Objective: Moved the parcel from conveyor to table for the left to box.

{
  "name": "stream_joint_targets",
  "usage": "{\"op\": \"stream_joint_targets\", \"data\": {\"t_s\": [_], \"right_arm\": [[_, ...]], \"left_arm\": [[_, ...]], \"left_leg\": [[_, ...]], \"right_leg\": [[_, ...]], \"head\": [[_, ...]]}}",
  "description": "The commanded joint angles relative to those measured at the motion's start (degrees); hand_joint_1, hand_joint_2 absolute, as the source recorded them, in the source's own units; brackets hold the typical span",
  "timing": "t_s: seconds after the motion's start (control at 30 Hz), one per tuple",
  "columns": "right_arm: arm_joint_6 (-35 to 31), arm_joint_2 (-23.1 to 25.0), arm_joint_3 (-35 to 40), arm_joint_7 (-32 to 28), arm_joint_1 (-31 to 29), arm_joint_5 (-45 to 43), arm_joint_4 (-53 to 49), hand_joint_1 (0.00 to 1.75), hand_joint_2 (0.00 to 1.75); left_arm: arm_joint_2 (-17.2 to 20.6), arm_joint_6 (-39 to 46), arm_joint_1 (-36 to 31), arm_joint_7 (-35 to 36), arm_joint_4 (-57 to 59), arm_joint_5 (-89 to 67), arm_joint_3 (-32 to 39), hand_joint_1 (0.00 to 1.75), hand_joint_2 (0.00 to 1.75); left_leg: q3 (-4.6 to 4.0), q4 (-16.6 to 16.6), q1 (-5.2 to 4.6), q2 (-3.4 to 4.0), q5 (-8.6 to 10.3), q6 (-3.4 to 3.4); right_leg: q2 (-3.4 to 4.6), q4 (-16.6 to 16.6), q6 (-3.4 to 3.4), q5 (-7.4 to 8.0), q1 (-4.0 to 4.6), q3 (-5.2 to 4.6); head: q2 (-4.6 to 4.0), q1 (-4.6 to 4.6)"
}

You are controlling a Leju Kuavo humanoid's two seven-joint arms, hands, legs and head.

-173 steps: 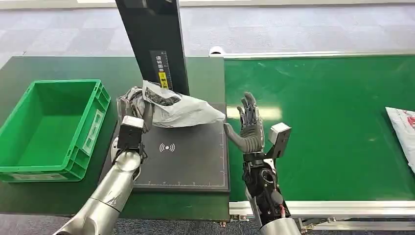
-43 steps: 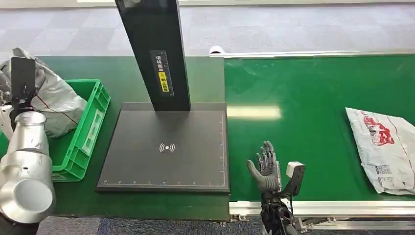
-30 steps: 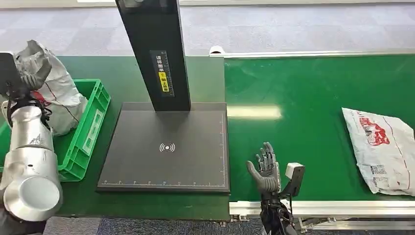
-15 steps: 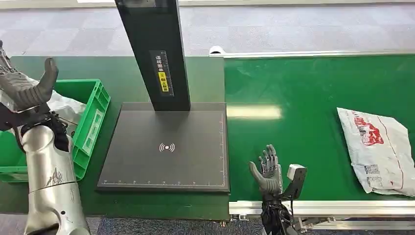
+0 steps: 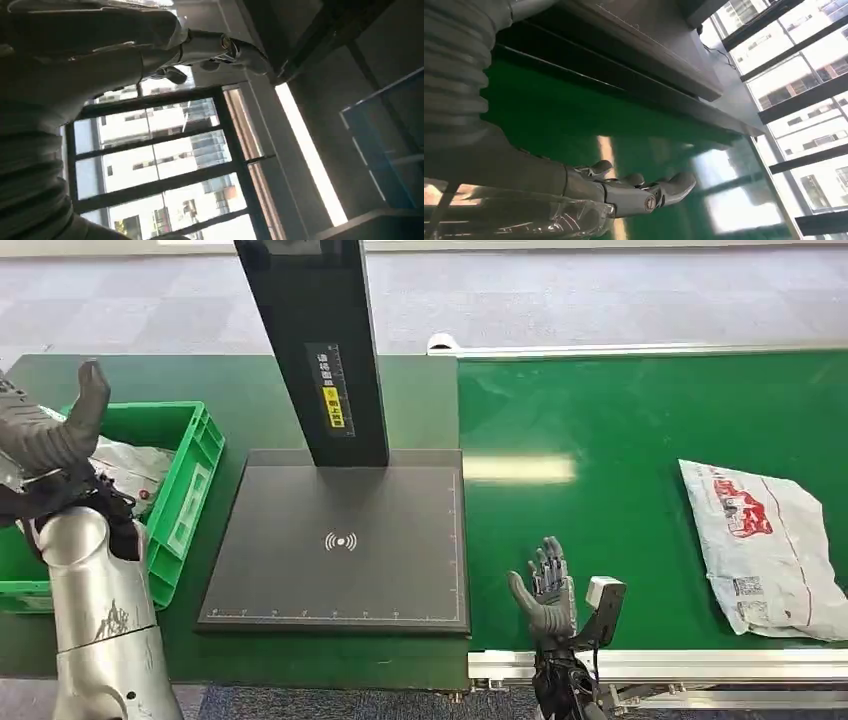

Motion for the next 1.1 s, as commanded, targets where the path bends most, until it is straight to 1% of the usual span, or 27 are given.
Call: {"op": "stream_joint_targets", "data": {"t_s": [0.03,0.07,0.1,0.17,0.2,0.23,0.27,0.3,0.33,0.37,0.4,0.47,0.5,0.63,0.67,0.8,0.9,1.1], "right_arm": [[-0.38,-1.2,-1.23,0.0,-2.91,-0.21,5.03,0.0,1.75],[-0.4,-1.07,-1.14,-0.06,-2.97,-0.21,5.42,0.0,1.75],[-0.56,-0.91,-0.95,-0.26,-3.01,-0.22,6.0,0.0,1.75],[-0.62,-0.56,-0.66,-0.31,-2.92,-0.44,6.65,0.0,1.75],[-0.8,-0.41,-0.1,-0.68,-2.91,-0.12,6.94,0.0,1.75],[1.58,0.11,2.2,-1.34,-2.58,1.28,7.41,0.0,1.75],[1.5,1.11,2.22,-1.4,-2.94,2.77,7.65,0.0,1.75],[0.71,1.72,3.01,-3.03,-2.61,2.89,8.89,0.0,1.75],[1.45,2.1,4.86,-3.99,-2.67,3.26,10.29,0.0,1.75],[1.51,2.14,5.36,-4.27,-2.7,3.41,10.64,0.0,1.75],[2.04,2.47,6.6,-4.79,-2.29,3.34,10.63,0.0,1.75],[2.71,2.59,7.92,-4.79,-0.59,2.42,7.91,0.0,1.75],[3.1,2.63,8.48,-4.79,0.51,2.13,6.13,0.0,1.75],[3.56,2.67,9.74,-4.79,2.42,1.6,2.73,0.0,1.75],[3.56,2.67,9.74,-4.79,2.42,1.6,2.73,0.0,1.75],[3.47,2.6,11.75,-4.79,3.51,1.47,-0.57,0.0,1.75],[2.61,2.57,13.12,-4.79,3.42,1.3,-0.71,0.0,1.75],[2.61,2.57,13.12,-4.79,3.42,1.3,-0.71,0.0,1.75]], "left_arm": [[-0.84,1.65,15.63,-0.22,-8.67,-1.59,-25.79,0.0,1.75],[-0.77,1.09,16.3,-0.22,-4.61,-3.34,-26.85,0.0,1.75],[-0.25,-2.31,17.02,-0.22,-0.4,2.9,-29.36,0.0,1.75],[-1.43,-6.87,18.35,-0.22,5.57,6.11,-29.96,0.0,1.75],[-3.16,-10.09,18.91,-0.22,10.34,7.84,-28.11,0.0,1.75],[-7.32,-20.12,19.21,2.7,28.32,17.4,-23.22,0.0,1.75],[-6.52,-21.44,20.57,3.94,28.59,17.04,-20.77,0.0,1.75],[-10.02,-21.76,23.67,-0.22,31.57,15.08,-20.1,0.0,1.75],[-11.03,-26.91,24.43,-0.22,35.03,16.21,-16.35,0.0,1.75],[-11.24,-28.77,24.5,-0.22,35.29,16.68,-14.96,0.0,1.75],[-11.35,-34.39,24.18,-0.22,36.87,17.66,-10.3,0.0,1.75],[-11.39,-35.2,24.41,-0.22,35.68,15.16,-8.24,0.0,1.75],[-11.47,-35.68,24.72,-0.22,35.05,15.04,-7.93,0.0,1.75],[-12.48,-36.08,26.32,-0.22,33.32,14.44,-8.67,0.0,1.75],[-12.48,-36.08,26.32,-0.22,33.32,14.44,-8.67,0.0,1.75],[-13.39,-35.77,26.09,-0.22,33.76,13.98,-10.22,0.0,1.75],[-13.44,-35.71,25.52,-0.22,33.38,13.94,-11.11,0.0,1.75],[-13.44,-35.71,25.52,-0.22,33.38,13.94,-11.11,0.0,1.75]], "left_leg": [[0.06,-0.08,-0.02,-0.21,0.02,0.04],[0.07,-0.09,-0.03,-0.26,0.04,0.05],[0.05,-0.1,-0.06,-0.32,0.04,0.05],[0.13,-0.16,-0.07,-0.23,0.05,0.05],[0.16,-0.18,-0.09,-0.23,0.04,0.05],[0.26,-0.3,-0.07,-0.25,0.1,0.06],[0.28,-0.21,-0.14,-0.2,0.02,0.05],[0.44,-0.34,-0.16,-0.27,0.08,0.05],[0.62,-0.57,-0.14,0.01,0.11,0.04],[0.53,-0.43,-0.13,0.02,0.03,0.05],[0.48,-0.3,-0.06,0.14,-0.04,0.04],[0.36,-0.22,0.0,0.26,-0.08,0.01],[0.22,-0.18,-0.03,0.12,-0.07,0.01],[0.16,-0.18,0.0,0.04,-0.07,0.02],[0.04,-0.11,-0.02,-0.1,-0.05,0.02],[-0.08,-0.08,-0.03,-0.05,-0.05,0.02],[-0.13,-0.06,-0.03,-0.14,-0.03,0.02],[-0.07,-0.07,-0.01,-0.12,-0.05,0.01]], "right_leg": [[-0.21,-0.11,0.02,-0.03,-0.01,0.13],[-0.27,-0.15,0.03,-0.03,-0.02,0.16],[-0.31,-0.13,0.05,-0.06,-0.07,0.17],[-0.25,-0.2,0.03,-0.02,-0.07,0.24],[-0.25,-0.19,0.03,-0.03,-0.09,0.24],[-0.28,-0.33,0.01,0.03,-0.07,0.36],[-0.21,-0.17,0.03,-0.06,-0.15,0.32],[-0.28,-0.28,0.02,-0.03,-0.17,0.46],[-0.01,-0.51,-0.01,0.09,-0.14,0.55],[0.0,-0.39,0.01,0.04,-0.14,0.51],[0.13,-0.3,0.0,0.02,-0.07,0.48],[0.25,-0.25,-0.02,0.0,0.0,0.3],[0.14,-0.17,-0.01,-0.03,-0.03,0.17],[0.07,-0.22,-0.02,-0.04,0.01,0.14],[-0.05,-0.15,0.0,-0.07,-0.02,0.07],[-0.01,-0.1,0.02,-0.06,-0.03,-0.03],[-0.1,-0.09,0.0,-0.06,-0.04,-0.05],[-0.08,-0.1,-0.01,-0.05,-0.02,-0.03]], "head": [[0.02,0.0],[0.0,0.02],[0.02,0.04],[0.0,0.04],[0.0,0.02],[0.02,0.02],[0.02,0.02],[0.02,0.02],[0.02,0.0],[0.0,0.04],[0.02,0.0],[0.0,0.0],[0.0,0.0],[0.02,0.0],[0.0,0.0],[0.0,0.0],[0.0,0.02],[0.02,0.0]]}}
